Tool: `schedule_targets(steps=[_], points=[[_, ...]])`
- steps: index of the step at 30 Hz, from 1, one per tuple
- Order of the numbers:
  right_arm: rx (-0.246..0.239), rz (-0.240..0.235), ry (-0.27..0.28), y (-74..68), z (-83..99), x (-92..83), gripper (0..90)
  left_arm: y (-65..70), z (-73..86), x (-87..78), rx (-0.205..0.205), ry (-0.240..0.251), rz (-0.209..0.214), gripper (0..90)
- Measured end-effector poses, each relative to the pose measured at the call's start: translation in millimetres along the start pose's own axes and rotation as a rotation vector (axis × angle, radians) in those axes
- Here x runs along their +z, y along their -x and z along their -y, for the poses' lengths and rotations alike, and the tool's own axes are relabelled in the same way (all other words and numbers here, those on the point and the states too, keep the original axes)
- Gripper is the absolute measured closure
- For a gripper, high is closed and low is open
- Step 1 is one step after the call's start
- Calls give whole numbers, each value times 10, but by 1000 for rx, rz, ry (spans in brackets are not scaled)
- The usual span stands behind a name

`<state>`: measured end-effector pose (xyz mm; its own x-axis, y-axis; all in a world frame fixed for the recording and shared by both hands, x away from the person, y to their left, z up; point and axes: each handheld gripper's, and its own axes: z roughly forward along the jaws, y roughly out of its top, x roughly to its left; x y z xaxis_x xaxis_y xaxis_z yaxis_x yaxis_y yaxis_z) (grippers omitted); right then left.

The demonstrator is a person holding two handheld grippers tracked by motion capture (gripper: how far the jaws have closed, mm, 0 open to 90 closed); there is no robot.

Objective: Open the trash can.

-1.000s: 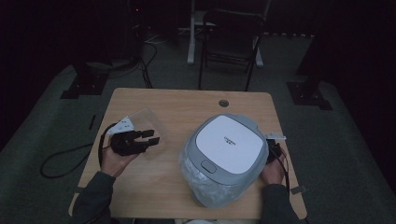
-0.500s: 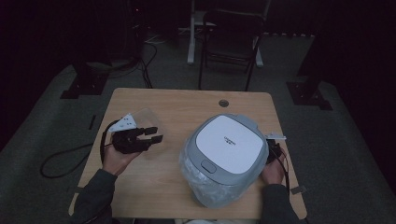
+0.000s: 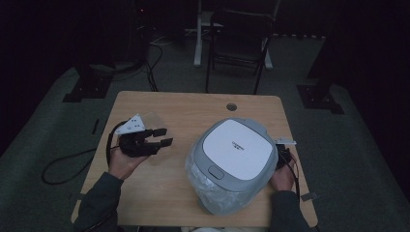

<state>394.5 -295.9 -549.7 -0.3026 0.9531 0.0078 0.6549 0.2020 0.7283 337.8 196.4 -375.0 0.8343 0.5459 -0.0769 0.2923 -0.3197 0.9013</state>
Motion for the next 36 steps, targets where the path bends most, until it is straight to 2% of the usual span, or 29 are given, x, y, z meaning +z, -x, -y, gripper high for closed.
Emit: schedule_targets(steps=[3, 8, 11, 16, 18, 22, 26, 36], points=[[0, 0, 0, 0, 0, 0, 156, 6, -31, 7, -5, 6, 15, 564], [0, 0, 0, 0, 0, 0, 155, 60, -83, 7, 10, 15, 42, 610], [0, 0, 0, 0, 0, 0, 155, 134, -141, 13, 36, 19, 60, 629], [0, 0, 0, 0, 0, 0, 155, 195, -208, 27, 48, 31, 84, 665], [0, 0, 0, 0, 0, 0, 155, 236, -240, 35, 68, 31, 99, 691], [0, 0, 0, 0, 0, 0, 155, 310, -279, 45, 105, 42, 121, 788], [0, 0, 0, 0, 0, 0, 155, 377, -326, 61, 132, 39, 125, 900], [0, 0, 0, 0, 0, 0, 155, 494, -414, 72, 161, 50, 176, 900]])
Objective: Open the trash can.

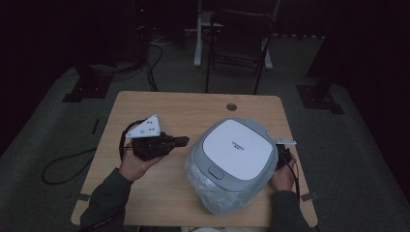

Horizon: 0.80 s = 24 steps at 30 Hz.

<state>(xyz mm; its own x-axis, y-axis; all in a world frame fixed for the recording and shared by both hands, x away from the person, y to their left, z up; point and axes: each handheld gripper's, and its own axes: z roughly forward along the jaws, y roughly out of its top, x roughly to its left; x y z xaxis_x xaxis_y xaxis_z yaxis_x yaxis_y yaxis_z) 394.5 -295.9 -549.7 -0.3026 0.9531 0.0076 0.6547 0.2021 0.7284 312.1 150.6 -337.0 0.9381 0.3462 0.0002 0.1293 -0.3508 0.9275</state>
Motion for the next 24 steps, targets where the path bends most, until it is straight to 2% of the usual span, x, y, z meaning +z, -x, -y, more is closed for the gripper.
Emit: schedule_targets(steps=[4, 24], points=[[1, 1, 0, -1, 0, -1, 156, 32, -44, 38, 3, 8, 34, 900], [2, 1, 0, -2, 1, -1, 155, 298, -213, 312, 75, -18, 134, 900]])
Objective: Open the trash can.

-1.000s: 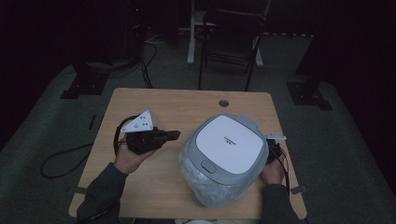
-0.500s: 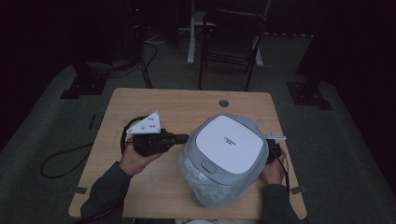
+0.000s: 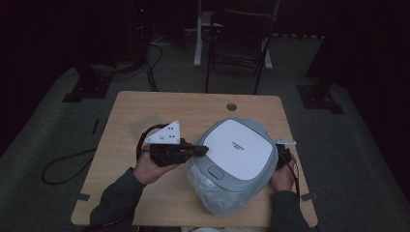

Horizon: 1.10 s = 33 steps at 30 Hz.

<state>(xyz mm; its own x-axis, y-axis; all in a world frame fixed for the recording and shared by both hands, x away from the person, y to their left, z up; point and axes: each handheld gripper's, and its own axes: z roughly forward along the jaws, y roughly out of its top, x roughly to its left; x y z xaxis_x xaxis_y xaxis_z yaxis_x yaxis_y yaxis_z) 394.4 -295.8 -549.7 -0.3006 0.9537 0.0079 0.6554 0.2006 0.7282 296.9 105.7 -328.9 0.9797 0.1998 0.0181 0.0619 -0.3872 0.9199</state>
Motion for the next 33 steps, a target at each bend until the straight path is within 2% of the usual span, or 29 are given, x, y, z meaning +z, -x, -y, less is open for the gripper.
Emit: schedule_targets(steps=[4, 12, 21, 28, 33], points=[[0, 0, 0, 0, 0, 0, 156, 39, -5, 55, 8, -12, 19, 900], [0, 0, 0, 0, 0, 0, 155, 110, -11, 117, 8, -2, 52, 900], [0, 0, 0, 0, 0, 0, 155, 223, -49, 177, 35, -8, 104, 900], [0, 1, 0, -1, 1, -1, 155, 241, -50, 176, 46, -14, 106, 900], [1, 1, 0, -2, 2, -2, 156, 297, -58, 167, 96, -30, 73, 900]])
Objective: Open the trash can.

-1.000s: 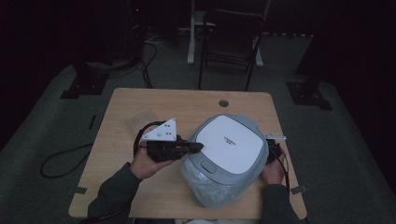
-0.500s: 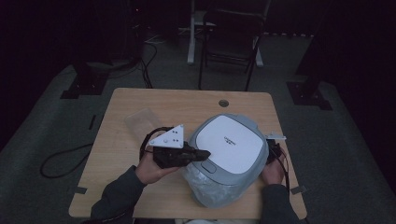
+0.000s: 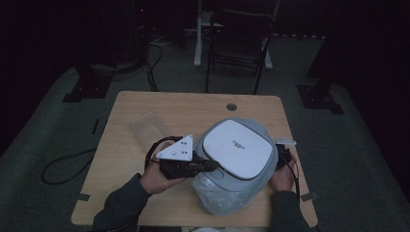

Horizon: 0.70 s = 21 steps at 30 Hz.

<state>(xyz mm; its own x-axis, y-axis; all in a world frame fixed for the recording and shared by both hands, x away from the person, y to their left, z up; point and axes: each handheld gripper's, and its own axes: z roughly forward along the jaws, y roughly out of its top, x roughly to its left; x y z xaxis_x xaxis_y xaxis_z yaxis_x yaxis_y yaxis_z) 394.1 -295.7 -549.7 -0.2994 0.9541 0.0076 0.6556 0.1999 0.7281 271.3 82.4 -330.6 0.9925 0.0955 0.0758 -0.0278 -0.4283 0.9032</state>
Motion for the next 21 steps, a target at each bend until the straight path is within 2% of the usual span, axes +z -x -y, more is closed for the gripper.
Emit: schedule_targets(steps=[1, 6, 9, 12, 18, 21], points=[[0, 0, 0, 0, 0, 0, 155, 7, -3, 5, 10, -7, -13, 900], [0, 1, 0, -1, 0, -1, 155, -8, 8, 7, 17, 2, -10, 900], [0, 1, 0, 0, 0, -1, 155, -42, 12, -3, 0, 19, 6, 900], [0, 1, 0, 0, 0, -1, 155, -99, 29, -39, -19, 34, -2, 818], [0, 1, 0, 0, 0, -1, 155, -194, 71, -216, -47, 57, -68, 764], [1, 1, -1, 0, 0, -1, 155, -265, 122, -333, -61, 58, -140, 729]])
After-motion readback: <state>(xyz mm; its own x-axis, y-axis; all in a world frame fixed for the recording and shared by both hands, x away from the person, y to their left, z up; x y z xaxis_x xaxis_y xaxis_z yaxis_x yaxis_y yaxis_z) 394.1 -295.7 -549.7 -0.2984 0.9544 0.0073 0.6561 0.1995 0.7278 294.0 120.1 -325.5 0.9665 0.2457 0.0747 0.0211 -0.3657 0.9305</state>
